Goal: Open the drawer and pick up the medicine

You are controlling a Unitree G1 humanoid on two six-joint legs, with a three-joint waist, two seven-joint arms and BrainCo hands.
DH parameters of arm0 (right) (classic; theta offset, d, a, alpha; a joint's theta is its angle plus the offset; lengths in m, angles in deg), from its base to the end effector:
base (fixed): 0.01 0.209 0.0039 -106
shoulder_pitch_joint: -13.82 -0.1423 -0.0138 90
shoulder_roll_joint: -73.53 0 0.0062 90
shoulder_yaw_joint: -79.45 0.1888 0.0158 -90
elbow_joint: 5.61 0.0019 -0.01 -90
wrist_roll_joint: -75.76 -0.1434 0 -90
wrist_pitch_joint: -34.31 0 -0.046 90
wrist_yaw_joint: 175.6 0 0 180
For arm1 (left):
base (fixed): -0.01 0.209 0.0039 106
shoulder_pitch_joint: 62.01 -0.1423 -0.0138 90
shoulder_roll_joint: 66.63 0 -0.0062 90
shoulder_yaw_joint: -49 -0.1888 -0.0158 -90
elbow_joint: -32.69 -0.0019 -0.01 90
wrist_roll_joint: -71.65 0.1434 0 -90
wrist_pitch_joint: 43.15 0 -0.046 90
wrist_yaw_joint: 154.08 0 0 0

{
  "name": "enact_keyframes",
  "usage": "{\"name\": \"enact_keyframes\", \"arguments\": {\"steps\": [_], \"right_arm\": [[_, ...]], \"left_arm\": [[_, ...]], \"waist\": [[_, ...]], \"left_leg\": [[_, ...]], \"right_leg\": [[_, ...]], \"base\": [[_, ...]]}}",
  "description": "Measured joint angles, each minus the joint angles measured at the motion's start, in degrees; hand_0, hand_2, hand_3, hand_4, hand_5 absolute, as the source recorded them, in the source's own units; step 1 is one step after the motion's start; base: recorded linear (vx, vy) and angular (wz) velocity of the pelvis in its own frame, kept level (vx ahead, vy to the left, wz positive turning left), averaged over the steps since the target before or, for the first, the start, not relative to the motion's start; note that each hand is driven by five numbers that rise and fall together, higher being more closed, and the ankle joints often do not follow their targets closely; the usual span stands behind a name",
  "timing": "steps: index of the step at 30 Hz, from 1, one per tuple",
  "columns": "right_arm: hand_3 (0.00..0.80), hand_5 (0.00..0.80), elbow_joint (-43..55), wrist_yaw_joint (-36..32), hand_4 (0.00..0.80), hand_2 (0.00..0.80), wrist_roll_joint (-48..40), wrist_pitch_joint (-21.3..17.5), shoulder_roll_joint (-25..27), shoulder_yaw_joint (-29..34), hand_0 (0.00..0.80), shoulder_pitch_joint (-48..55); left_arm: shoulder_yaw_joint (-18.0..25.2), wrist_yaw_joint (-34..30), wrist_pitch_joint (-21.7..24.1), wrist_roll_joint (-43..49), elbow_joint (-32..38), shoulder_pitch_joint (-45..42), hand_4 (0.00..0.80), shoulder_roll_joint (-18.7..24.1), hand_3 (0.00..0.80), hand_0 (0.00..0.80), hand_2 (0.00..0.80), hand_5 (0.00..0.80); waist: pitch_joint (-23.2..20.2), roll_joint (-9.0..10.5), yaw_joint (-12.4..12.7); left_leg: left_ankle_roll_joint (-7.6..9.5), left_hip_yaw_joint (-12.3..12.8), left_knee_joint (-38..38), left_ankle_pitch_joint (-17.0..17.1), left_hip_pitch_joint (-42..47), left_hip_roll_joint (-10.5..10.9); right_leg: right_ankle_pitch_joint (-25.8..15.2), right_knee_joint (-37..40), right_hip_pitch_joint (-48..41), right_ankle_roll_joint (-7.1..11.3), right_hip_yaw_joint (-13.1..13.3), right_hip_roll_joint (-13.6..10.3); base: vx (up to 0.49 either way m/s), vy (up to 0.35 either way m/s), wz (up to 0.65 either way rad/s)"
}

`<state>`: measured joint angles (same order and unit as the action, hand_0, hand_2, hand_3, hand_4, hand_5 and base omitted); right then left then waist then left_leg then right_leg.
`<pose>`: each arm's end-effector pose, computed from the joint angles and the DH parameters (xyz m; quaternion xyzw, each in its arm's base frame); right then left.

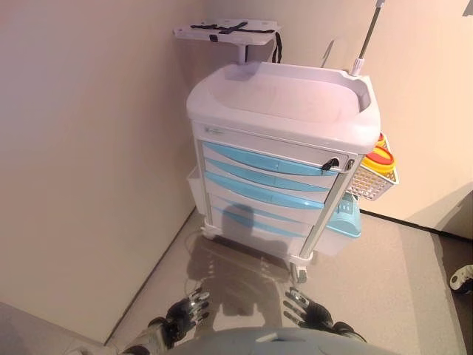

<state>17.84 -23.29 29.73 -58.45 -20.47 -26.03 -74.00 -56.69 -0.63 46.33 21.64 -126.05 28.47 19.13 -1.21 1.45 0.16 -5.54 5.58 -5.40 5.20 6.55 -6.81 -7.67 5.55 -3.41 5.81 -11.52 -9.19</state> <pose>0.0708 -0.2050 -0.1283 0.2879 0.4692 0.0238 0.8345 0.0797 0.2033 -0.1283 -0.3144 0.4790 -0.0005 0.8195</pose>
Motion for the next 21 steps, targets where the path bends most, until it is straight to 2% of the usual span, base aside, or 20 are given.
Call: {"name": "enact_keyframes", "arguments": {"steps": [8, 15, 17, 21], "right_arm": [[0.000, 0.000, -0.6, 0.0, 0.000, 0.000, 0.5, 0.0, 0.1, 1.3, 0.000, 0.1], [0.000, 0.000, -0.8, 0.0, 0.000, 0.000, 1.8, -0.8, 0.3, 2.0, 0.000, 0.8], [0.000, 0.000, -0.5, 0.0, 0.000, 0.000, 1.8, -2.0, 0.3, 2.0, 0.000, -0.1], [0.000, 0.000, -0.4, 0.1, 0.000, 0.000, 1.7, -3.3, 0.4, 2.2, 0.000, -2.6]], "left_arm": [[3.4, -0.7, -9.5, -15.3, -0.8, -0.1, 0.000, -0.6, 0.000, 0.000, 0.000, 0.000], [7.1, -1.0, -13.3, -23.4, -1.7, 0.1, 0.000, -0.8, 0.000, 0.000, 0.000, 0.000], [7.1, -1.0, -13.4, -25.4, -1.7, 2.1, 0.000, -0.7, 0.000, 0.000, 0.000, 0.000], [7.2, -0.2, -14.1, -29.2, -0.9, 7.1, 0.000, -1.7, 0.000, 0.000, 0.000, 0.000]], "waist": [[1.2, 0.06, 0.0], [2.9, -0.07, 0.1], [4.3, -0.48, 0.3], [10.1, 0.42, -0.2]], "left_leg": [[0.00, 0.0, 0.0, 0.0, -0.2, 0.0], [-0.07, 0.6, 0.1, 0.0, -2.3, 0.1], [-0.17, 0.8, 2.1, 0.1, -4.9, 0.3], [0.06, 0.4, 3.3, 0.3, -7.1, 0.5]], "right_leg": [[0.0, 0.0, 0.3, 0.00, 0.0, 0.0], [0.0, -0.4, 3.1, -0.01, 1.0, 0.0], [-0.1, -1.7, 5.7, -0.06, 1.7, -0.2], [-0.2, -2.9, 7.7, -0.28, 2.4, -0.3]], "base": [[0.048, 0.040, 0.00], [0.003, 0.056, -0.07], [-0.137, 0.048, -0.11], [-0.022, 0.021, 0.01]]}}
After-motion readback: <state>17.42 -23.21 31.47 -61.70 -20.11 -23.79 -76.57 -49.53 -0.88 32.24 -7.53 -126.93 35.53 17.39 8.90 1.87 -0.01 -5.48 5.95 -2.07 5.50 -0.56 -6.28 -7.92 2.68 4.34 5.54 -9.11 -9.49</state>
